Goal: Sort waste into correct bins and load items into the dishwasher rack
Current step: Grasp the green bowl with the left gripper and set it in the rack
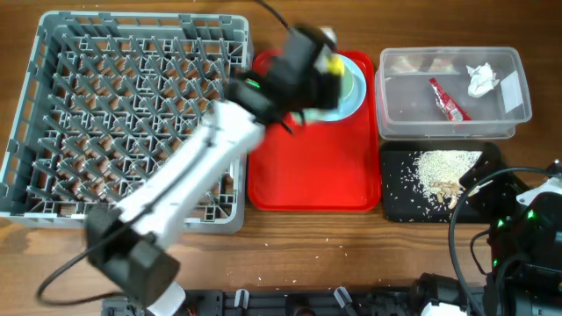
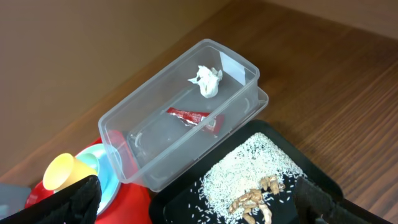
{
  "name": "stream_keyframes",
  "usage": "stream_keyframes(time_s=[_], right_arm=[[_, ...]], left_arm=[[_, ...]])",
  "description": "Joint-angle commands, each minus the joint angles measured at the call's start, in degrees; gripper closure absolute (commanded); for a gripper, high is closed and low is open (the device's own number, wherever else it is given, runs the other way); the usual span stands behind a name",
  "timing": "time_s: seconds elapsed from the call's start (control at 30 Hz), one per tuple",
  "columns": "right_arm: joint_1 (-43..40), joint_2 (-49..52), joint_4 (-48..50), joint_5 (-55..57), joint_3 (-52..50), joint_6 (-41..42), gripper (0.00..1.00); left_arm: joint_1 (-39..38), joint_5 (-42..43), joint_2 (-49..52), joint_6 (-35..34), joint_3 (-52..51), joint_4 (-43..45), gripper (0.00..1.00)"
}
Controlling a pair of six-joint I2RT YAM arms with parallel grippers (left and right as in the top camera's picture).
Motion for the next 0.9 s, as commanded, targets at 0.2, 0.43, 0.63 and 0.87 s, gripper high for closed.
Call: stream_keyframes(time_s=[0.2,0.43,0.63,0.87], right_arm=[[-0.24,-0.15,0.22,-0.46,0.42,0.35,0.0],[-0.24,-0.15,0.22,-0.46,0.42,0.35,0.0],[-0.24,-0.15,0.22,-0.46,0.42,0.33,0.0],[-0.24,-0.15,0.22,-0.46,0.42,0.35,0.0]], left_arm=[[36.74,57.09,19.69,-26.82,3.04,38.71,0.96],[42.51,65.96,31.8,-33.2,3.02,43.04,0.96],[46.12,63.52,31.8,-25.4,2.99,40.89,0.0],[48.65,47.32,28.0,-17.55,3.02,36.85,0.0]])
